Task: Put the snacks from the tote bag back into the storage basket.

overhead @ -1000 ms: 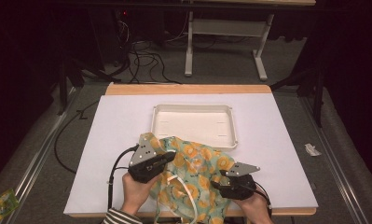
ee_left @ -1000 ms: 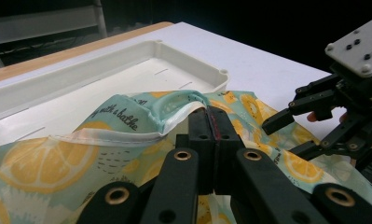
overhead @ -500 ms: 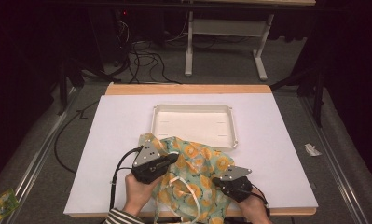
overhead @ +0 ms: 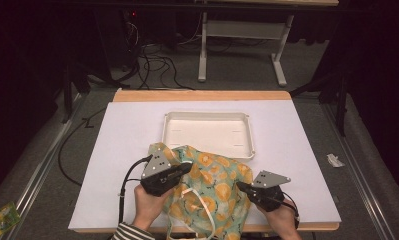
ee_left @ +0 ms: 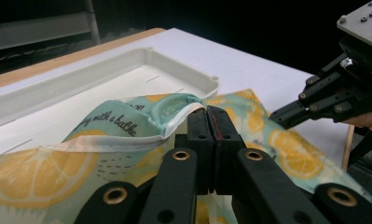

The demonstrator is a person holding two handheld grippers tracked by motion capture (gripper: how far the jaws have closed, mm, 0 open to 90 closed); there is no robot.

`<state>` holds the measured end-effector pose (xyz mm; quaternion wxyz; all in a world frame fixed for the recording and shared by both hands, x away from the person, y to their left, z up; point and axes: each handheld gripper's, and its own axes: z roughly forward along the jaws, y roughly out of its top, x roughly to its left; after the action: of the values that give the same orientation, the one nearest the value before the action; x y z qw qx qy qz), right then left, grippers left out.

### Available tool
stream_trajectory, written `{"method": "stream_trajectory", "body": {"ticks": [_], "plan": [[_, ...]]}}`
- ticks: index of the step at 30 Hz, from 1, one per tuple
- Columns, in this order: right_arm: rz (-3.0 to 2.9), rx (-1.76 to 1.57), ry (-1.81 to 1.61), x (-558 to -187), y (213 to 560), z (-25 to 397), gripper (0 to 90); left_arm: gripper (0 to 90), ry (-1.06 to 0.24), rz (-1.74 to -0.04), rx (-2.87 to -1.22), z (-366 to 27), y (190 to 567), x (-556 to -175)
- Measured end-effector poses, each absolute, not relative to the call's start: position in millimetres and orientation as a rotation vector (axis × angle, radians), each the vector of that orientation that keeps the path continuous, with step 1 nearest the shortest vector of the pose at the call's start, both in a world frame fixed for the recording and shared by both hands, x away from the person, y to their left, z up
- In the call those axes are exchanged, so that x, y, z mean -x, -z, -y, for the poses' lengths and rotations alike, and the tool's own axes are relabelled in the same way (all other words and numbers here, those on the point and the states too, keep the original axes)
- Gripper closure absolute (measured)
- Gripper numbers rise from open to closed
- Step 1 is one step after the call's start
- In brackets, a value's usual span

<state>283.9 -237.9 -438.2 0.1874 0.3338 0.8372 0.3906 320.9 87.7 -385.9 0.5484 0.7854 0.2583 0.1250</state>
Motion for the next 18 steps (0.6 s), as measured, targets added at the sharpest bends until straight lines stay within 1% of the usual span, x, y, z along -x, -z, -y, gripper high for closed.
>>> {"method": "stream_trajectory", "body": {"ticks": [5, 8, 9, 10, 11, 12, 13, 14, 15, 18], "plan": [[-2.288, -0.985, -1.153, -286, 428, 253, 90.0, 88.7, -0.302, -0.581, -1.862, -79, 379, -320], [-2.285, -0.973, -1.177, -282, 425, 252, 90.0, 89.0, -0.304, -0.569, -1.865, -74, 376, -321], [-2.292, -0.958, -1.201, -278, 424, 248, 80.2, 89.1, -0.302, -0.563, -1.864, -71, 374, -321], [-2.292, -0.958, -1.201, -278, 424, 248, 80.2, 89.1, -0.302, -0.563, -1.864, -71, 374, -321], [-2.304, -0.954, -1.239, -276, 423, 244, 74.2, 89.2, -0.304, -0.554, -1.87, -68, 372, -322], [-2.304, -0.947, -1.256, -274, 423, 241, 71.7, 89.2, -0.306, -0.55, -1.874, -66, 372, -322], [-2.304, -0.947, -1.256, -274, 423, 241, 71.7, 89.3, -0.306, -0.55, -1.874, -66, 372, -322], [-2.315, -0.928, -1.279, -270, 421, 235, 68.4, 89.4, -0.314, -0.548, -1.879, -63, 370, -323], [-2.315, -0.928, -1.279, -270, 421, 235, 68.4, 89.5, -0.314, -0.548, -1.879, -63, 370, -323], [-2.34, -0.859, -1.294, -262, 416, 217, 61.1, 89.5, -0.321, -0.552, -1.883, -61, 371, -325]]}}
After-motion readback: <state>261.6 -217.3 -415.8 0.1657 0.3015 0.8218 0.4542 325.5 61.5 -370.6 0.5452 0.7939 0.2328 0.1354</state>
